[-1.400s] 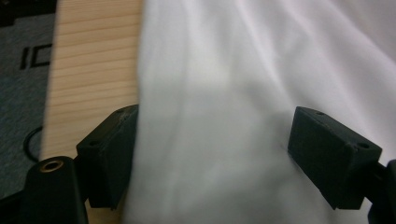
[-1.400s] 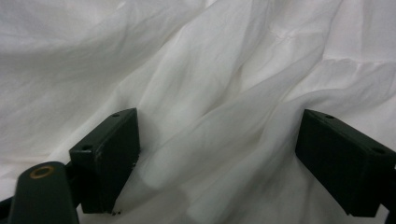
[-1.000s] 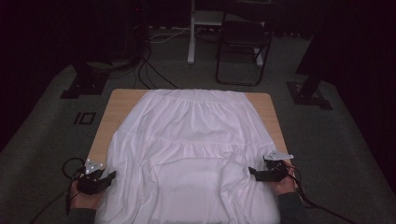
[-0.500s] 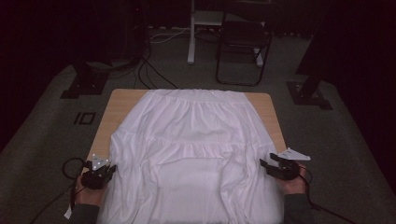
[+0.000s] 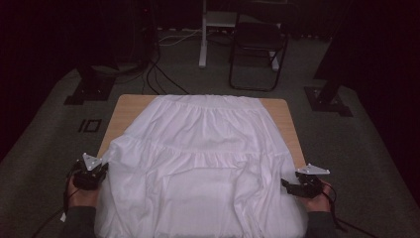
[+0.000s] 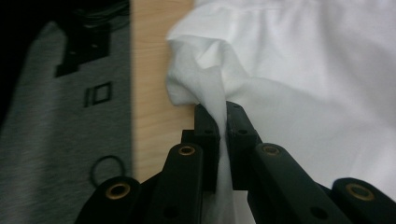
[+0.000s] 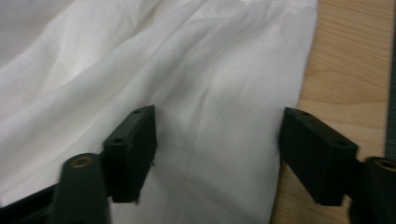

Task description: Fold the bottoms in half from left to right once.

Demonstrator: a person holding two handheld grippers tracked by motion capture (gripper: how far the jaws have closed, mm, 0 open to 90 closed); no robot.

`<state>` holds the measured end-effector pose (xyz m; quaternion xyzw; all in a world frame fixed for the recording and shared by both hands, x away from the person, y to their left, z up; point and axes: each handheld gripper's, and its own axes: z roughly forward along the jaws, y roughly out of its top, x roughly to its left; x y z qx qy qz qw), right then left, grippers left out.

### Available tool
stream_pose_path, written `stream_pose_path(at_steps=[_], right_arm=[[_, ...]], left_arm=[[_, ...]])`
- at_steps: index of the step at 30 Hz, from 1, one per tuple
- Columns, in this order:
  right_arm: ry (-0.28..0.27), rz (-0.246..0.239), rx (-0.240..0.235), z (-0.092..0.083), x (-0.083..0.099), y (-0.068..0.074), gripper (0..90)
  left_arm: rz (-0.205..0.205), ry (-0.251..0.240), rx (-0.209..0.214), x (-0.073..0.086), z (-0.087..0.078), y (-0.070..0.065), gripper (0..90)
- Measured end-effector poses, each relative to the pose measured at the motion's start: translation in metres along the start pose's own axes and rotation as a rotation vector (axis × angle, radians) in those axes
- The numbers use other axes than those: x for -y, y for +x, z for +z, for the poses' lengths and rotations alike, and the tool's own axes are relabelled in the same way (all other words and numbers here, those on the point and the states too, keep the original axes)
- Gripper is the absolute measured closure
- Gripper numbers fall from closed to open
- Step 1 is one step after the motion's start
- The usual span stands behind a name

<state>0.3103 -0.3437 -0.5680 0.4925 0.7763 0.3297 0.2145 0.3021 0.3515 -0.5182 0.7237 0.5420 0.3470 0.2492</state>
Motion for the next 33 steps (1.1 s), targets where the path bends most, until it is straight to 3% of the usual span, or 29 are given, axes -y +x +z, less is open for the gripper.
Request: stream_pose_path(at_steps=[3,6,7,8,14,19,20,21,22,23,26,33], right_arm=[[-0.003,0.000,-0.008,0.000,0.000,-0.001,29.3],[-0.006,0.001,-0.011,0.000,0.001,-0.001,29.2],[-0.006,0.001,-0.011,0.000,0.001,-0.001,29.2],[-0.007,0.000,-0.012,0.000,0.001,-0.002,29.2],[-0.008,0.001,-0.012,0.000,0.001,-0.001,29.2],[-0.012,-0.002,-0.013,0.000,0.002,-0.001,29.2],[-0.012,-0.002,-0.014,0.000,0.001,-0.001,29.2],[-0.012,0.000,-0.019,0.000,0.001,-0.001,29.2],[-0.012,-0.001,-0.019,0.001,0.001,-0.001,29.2],[-0.013,0.000,-0.019,0.001,0.001,0.000,29.2],[-0.015,-0.002,-0.022,0.001,0.001,0.000,29.2],[-0.018,-0.004,-0.027,0.001,0.001,0.000,32.4]], left_arm=[[-0.003,0.015,-0.069,0.000,0.001,0.016,86.0],[0.019,0.054,-0.157,0.001,0.003,0.032,86.1],[0.019,0.054,-0.157,0.001,0.003,0.032,86.2],[0.020,0.072,-0.194,0.001,0.004,0.042,86.2],[0.007,0.115,-0.248,0.001,0.011,0.065,86.5],[-0.124,0.123,-0.370,0.000,0.011,0.095,86.7],[-0.124,0.123,-0.370,0.000,0.011,0.095,86.7],[-0.183,0.108,-0.401,-0.004,0.005,0.101,86.7],[-0.209,0.091,-0.393,-0.007,0.001,0.100,86.7],[-0.201,0.068,-0.377,-0.009,-0.003,0.097,86.7],[-0.140,0.019,-0.319,-0.019,-0.012,0.077,86.6],[-0.044,-0.126,-0.120,-0.044,-0.041,0.025,86.5]])
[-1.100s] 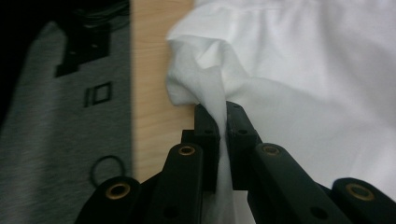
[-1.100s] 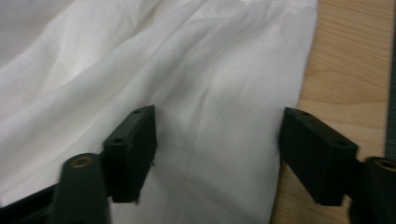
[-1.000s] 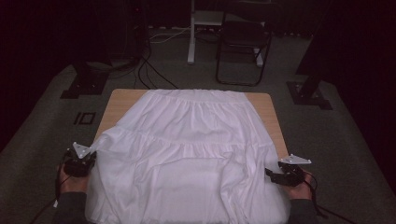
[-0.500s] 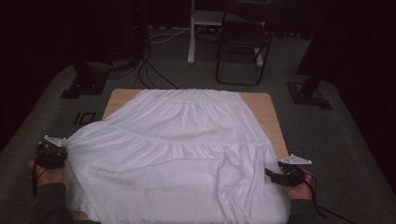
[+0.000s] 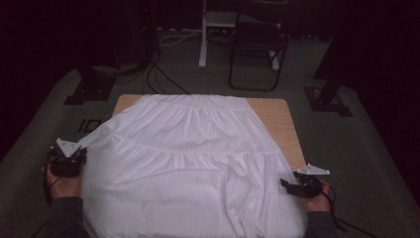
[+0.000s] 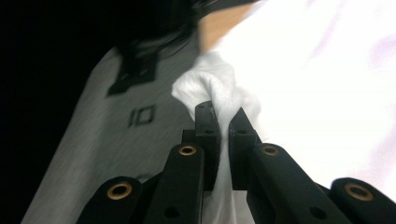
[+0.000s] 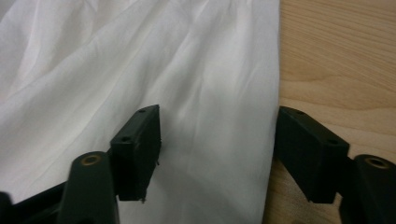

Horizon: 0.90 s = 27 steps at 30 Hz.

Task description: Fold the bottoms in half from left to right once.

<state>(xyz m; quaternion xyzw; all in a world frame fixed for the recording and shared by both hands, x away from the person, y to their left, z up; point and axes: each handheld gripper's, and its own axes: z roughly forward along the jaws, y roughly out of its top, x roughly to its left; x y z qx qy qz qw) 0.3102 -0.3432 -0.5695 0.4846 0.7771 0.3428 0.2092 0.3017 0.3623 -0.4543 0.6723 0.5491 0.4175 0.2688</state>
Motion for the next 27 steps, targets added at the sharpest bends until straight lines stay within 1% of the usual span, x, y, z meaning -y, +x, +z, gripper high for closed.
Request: stream_pose_path(at_steps=[2,3,4,5,7,9,10,11,12,14,15,17,19,21,22,23,25,27], right_arm=[[-0.002,0.002,0.001,0.000,0.000,0.000,34.5],[-0.004,0.002,0.002,0.000,0.000,-0.001,35.8],[-0.005,0.002,0.003,0.000,0.000,-0.001,37.9],[-0.008,0.001,0.002,0.000,0.000,-0.001,40.1],[-0.010,-0.001,-0.003,-0.001,0.000,-0.001,43.2],[-0.013,-0.004,-0.004,-0.001,0.000,-0.001,44.0],[-0.013,-0.004,-0.004,-0.001,0.000,-0.001,44.0],[-0.013,-0.004,-0.004,-0.001,0.000,-0.001,44.0],[-0.016,-0.003,-0.003,-0.001,0.000,-0.001,43.9],[-0.017,-0.002,-0.002,-0.001,0.001,0.000,44.0],[-0.018,-0.002,-0.002,0.000,0.000,0.000,44.0],[-0.018,-0.001,-0.001,0.000,0.000,0.000,44.3],[-0.019,-0.001,-0.002,0.000,0.000,0.000,47.9],[-0.020,-0.009,-0.010,0.000,0.000,0.000,54.2],[-0.020,-0.009,-0.010,0.000,0.000,0.000,54.2],[-0.019,-0.012,-0.012,0.000,-0.001,0.001,55.2],[-0.022,-0.012,-0.014,0.000,-0.001,0.001,55.9],[-0.023,-0.010,-0.015,0.000,-0.001,0.001,56.0]], left_arm=[[0.026,-0.035,0.060,-0.010,-0.009,-0.015,86.5],[0.026,-0.035,0.060,-0.010,-0.009,-0.015,86.5],[0.053,-0.073,0.114,-0.020,-0.018,-0.028,86.4],[0.056,-0.094,0.147,-0.025,-0.023,-0.034,86.5],[0.075,-0.132,0.198,-0.036,-0.031,-0.048,86.5],[0.087,-0.167,0.260,-0.048,-0.039,-0.061,86.4],[0.087,-0.167,0.260,-0.048,-0.039,-0.061,86.5],[0.102,-0.189,0.294,-0.055,-0.044,-0.071,86.5],[0.135,-0.222,0.334,-0.067,-0.050,-0.087,86.4],[0.155,-0.248,0.391,-0.080,-0.054,-0.105,86.4],[0.172,-0.257,0.413,-0.085,-0.054,-0.115,86.4],[0.189,-0.271,0.480,-0.096,-0.054,-0.136,86.4],[0.215,-0.282,0.543,-0.105,-0.053,-0.159,86.5],[0.226,-0.293,0.632,-0.113,-0.053,-0.184,86.5],[0.226,-0.293,0.632,-0.113,-0.053,-0.184,86.5],[0.238,-0.297,0.705,-0.119,-0.054,-0.209,86.5],[0.277,-0.294,0.779,-0.124,-0.054,-0.240,86.5],[0.327,-0.282,0.825,-0.125,-0.051,-0.273,86.5]])
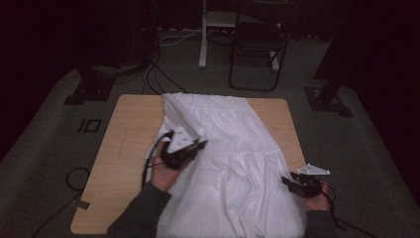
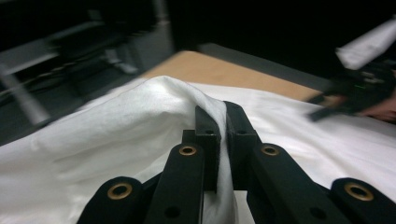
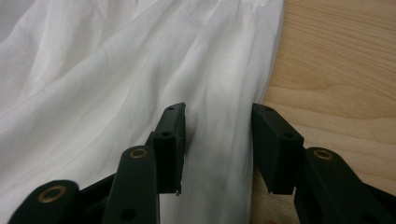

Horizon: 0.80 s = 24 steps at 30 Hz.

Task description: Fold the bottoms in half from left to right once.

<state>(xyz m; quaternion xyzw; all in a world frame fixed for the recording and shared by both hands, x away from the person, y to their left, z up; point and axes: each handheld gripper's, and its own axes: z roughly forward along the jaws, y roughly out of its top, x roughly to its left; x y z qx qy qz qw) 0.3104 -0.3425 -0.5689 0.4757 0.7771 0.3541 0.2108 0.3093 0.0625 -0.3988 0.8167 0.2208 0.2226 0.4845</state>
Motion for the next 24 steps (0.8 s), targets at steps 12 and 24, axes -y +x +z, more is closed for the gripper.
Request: stream_pose_path(at_steps=[12,24], right_arm=[[0.014,0.003,0.053,-0.003,-0.009,0.008,44.9],[-0.098,-0.047,-0.030,-0.019,-0.060,0.058,42.4]], left_arm=[[-0.137,0.170,0.191,0.044,0.093,-0.019,63.2],[-0.159,0.086,0.023,0.073,-0.013,0.019,53.9]])
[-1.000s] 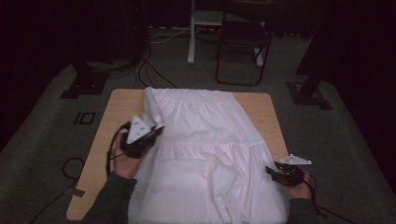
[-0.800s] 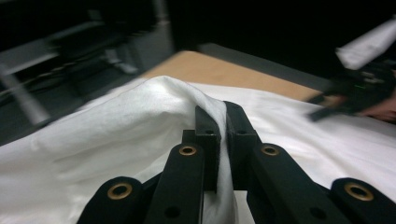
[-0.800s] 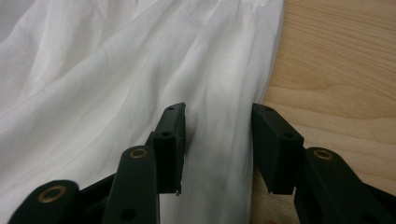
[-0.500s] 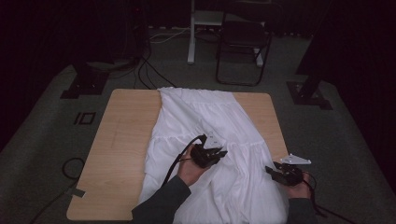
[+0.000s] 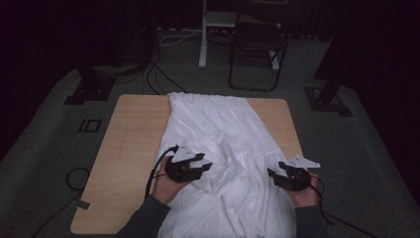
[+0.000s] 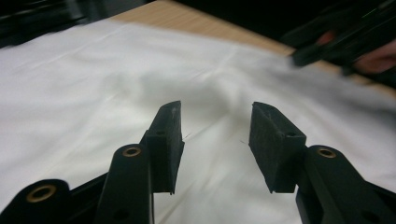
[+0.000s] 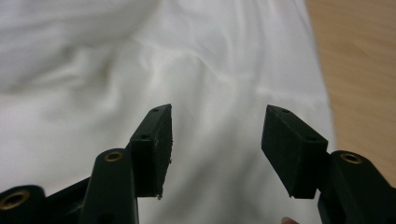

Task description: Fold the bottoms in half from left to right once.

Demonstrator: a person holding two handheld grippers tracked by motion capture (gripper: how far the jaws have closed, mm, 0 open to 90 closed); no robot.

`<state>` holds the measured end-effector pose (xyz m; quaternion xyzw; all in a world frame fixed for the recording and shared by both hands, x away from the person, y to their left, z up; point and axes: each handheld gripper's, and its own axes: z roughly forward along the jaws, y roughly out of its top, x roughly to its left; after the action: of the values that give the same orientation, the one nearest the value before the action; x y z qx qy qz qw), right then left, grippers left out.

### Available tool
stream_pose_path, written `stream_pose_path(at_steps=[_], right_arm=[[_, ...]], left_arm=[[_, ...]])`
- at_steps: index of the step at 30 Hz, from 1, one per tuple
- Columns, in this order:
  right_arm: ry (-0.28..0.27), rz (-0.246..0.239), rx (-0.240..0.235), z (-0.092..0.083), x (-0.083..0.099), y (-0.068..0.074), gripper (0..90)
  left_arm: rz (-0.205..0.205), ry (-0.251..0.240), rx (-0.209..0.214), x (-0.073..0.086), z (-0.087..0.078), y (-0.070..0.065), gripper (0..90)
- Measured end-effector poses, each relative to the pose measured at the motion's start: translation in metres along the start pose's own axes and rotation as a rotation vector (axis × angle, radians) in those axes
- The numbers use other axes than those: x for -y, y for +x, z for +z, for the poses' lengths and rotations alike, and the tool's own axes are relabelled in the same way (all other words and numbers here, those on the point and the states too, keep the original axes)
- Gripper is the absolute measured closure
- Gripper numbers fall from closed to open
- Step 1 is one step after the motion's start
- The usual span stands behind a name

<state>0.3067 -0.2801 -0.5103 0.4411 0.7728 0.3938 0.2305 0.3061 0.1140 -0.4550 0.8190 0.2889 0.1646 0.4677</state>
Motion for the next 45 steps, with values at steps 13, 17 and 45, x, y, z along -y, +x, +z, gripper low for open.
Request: stream_pose_path(at_steps=[13,17,45], right_arm=[[-0.044,-0.063,-0.131,0.029,-0.061,0.063,38.4],[-0.038,-0.063,-0.126,0.041,-0.076,0.085,23.6],[0.028,-0.063,-0.113,0.037,-0.060,0.063,86.8]], left_arm=[[-0.180,0.091,-0.286,0.082,-0.042,0.057,47.7],[-0.225,0.097,-0.319,0.097,-0.049,0.062,46.0],[-0.244,0.104,-0.248,0.113,-0.086,0.030,89.5]])
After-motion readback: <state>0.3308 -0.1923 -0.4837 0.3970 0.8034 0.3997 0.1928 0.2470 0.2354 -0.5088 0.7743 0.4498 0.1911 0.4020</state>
